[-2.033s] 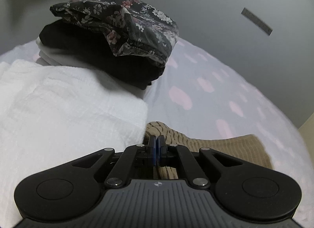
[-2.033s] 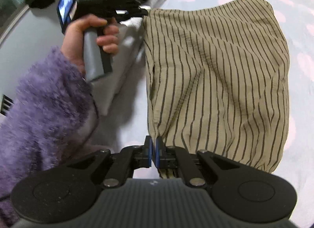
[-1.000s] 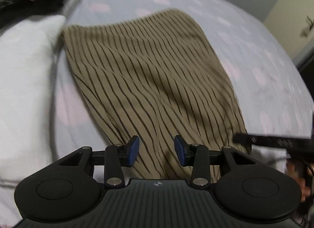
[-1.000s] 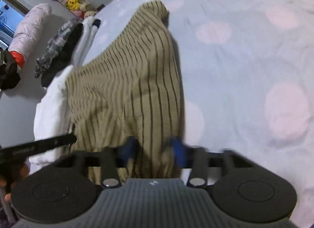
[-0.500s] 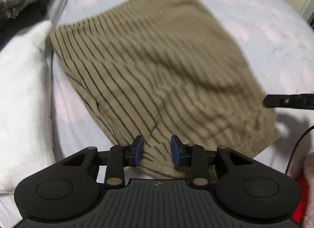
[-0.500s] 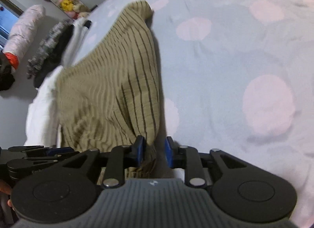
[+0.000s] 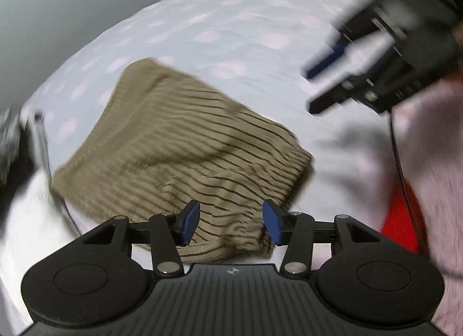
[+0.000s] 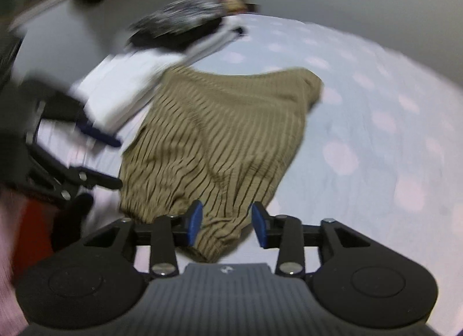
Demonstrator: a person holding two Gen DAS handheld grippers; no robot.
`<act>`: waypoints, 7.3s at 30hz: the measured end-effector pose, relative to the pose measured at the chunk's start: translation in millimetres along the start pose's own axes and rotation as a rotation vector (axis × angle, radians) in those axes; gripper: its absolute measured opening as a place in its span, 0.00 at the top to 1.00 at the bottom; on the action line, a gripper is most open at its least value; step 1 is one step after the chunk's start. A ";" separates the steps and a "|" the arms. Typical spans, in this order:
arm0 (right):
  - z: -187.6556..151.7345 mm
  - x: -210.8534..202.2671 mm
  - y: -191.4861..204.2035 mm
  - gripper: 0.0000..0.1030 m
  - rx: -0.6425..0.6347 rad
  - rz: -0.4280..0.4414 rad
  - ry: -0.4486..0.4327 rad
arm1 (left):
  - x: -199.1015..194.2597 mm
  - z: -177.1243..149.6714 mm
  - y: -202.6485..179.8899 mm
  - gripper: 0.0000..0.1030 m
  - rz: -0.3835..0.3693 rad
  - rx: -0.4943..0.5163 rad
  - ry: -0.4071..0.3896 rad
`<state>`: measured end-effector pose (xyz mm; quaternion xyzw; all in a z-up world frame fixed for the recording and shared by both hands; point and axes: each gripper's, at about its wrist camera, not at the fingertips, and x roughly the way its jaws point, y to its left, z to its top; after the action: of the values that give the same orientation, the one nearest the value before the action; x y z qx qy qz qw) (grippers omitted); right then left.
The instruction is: Fold clothes
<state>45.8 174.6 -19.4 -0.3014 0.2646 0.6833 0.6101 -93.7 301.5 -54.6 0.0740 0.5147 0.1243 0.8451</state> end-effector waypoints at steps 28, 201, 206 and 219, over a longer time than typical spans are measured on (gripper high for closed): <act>-65.5 97.8 78.3 0.32 -0.890 0.008 0.088 | 100.9 -52.5 -20.0 0.31 -0.175 0.254 0.007; -38.5 88.0 -60.4 1.00 0.372 -0.320 -0.044 | 5.2 -108.4 61.6 0.93 0.040 -0.588 0.264; -37.3 83.5 -63.6 1.00 0.387 -0.384 -0.084 | 6.3 -111.8 61.6 0.94 0.039 -0.590 0.291; -49.0 104.4 -79.7 1.00 0.484 -0.403 0.089 | 23.7 -132.4 73.5 0.82 -0.031 -0.714 0.449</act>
<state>121.6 218.4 -128.8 -0.2237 0.3808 0.4521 0.7750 -210.8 378.3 -117.0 -0.2603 0.6117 0.2950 0.6863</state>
